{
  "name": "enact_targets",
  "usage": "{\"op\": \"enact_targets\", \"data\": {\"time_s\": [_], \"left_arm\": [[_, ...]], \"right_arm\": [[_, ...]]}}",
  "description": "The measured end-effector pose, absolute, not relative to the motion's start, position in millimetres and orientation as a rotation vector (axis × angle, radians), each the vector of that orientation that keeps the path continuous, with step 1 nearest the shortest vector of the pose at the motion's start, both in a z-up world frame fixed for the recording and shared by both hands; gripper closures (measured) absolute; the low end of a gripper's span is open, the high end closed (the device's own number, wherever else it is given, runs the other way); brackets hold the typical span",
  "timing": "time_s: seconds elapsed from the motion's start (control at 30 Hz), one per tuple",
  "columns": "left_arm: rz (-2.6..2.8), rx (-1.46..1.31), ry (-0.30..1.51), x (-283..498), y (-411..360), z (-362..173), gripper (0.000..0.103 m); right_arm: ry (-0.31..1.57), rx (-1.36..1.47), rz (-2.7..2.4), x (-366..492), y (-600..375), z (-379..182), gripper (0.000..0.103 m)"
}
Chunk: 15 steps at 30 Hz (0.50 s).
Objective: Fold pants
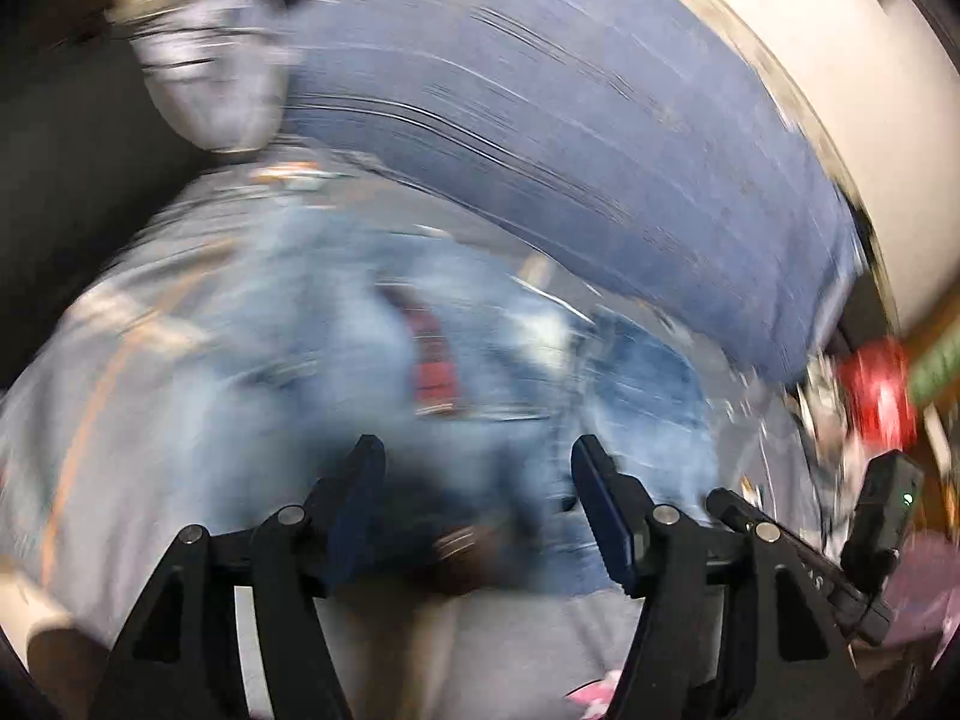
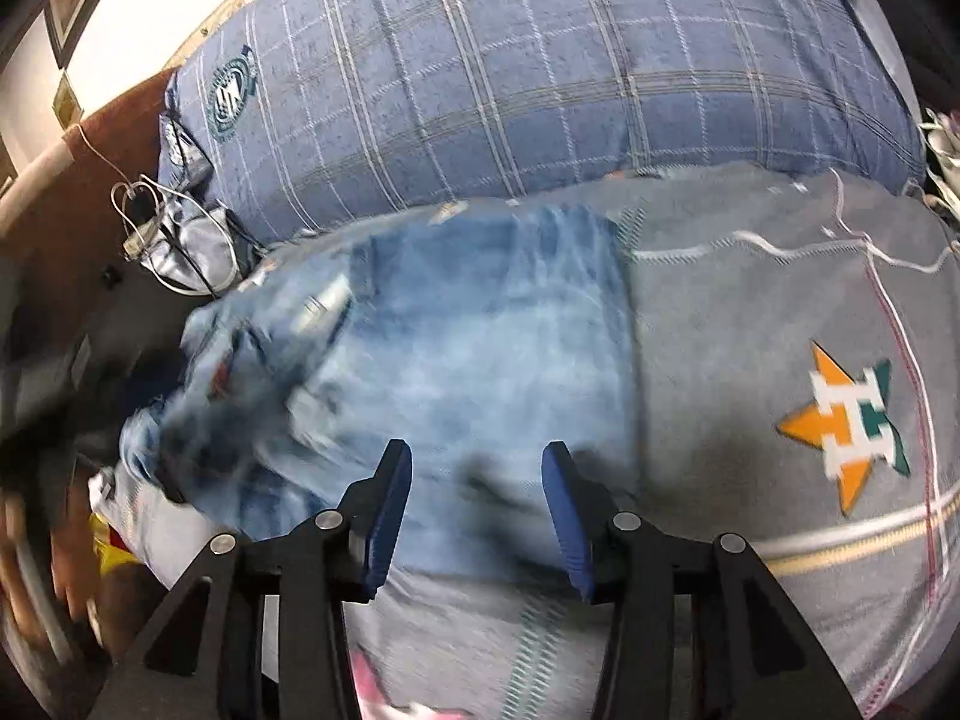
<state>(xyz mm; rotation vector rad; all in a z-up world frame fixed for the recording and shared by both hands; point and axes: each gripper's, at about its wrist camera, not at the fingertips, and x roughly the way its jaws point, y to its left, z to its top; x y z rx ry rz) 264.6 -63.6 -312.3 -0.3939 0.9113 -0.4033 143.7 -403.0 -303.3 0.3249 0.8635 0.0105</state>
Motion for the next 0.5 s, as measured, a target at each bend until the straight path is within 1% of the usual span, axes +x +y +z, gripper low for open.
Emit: {"op": "enact_targets", "data": {"time_s": [0.1,0.13,0.17,0.2,0.23,0.33,0.5], "left_arm": [[-0.307,-0.530,0.915,263.5,-8.3,-319.7,0.039],[-0.273,-0.566,0.918,263.5,2.5,-321.5,0.039],[-0.248,-0.597,0.916,261.5,15.3,-323.0,0.039],[-0.234,-0.617,0.911,258.7,25.2,-325.0,0.039],[-0.219,-0.634,0.906,256.7,33.0,-326.8,0.038],[-0.184,-0.680,0.895,255.4,46.8,-337.2,0.031],[-0.224,-0.800,0.942,260.9,43.7,-370.7,0.030]], "right_arm": [[0.905,0.351,0.079,169.2,-372.5,-320.6,0.053],[0.926,0.348,0.085,177.7,-365.0,-328.5,0.051],[0.963,0.336,0.084,186.1,-355.9,-339.9,0.048],[1.020,0.322,0.080,195.1,-348.7,-354.4,0.038],[1.007,0.272,0.064,197.7,-341.6,-354.4,0.038],[1.093,0.165,0.064,204.7,-326.5,-338.1,0.037],[1.030,-0.006,0.128,218.9,-286.1,-266.6,0.037]]}}
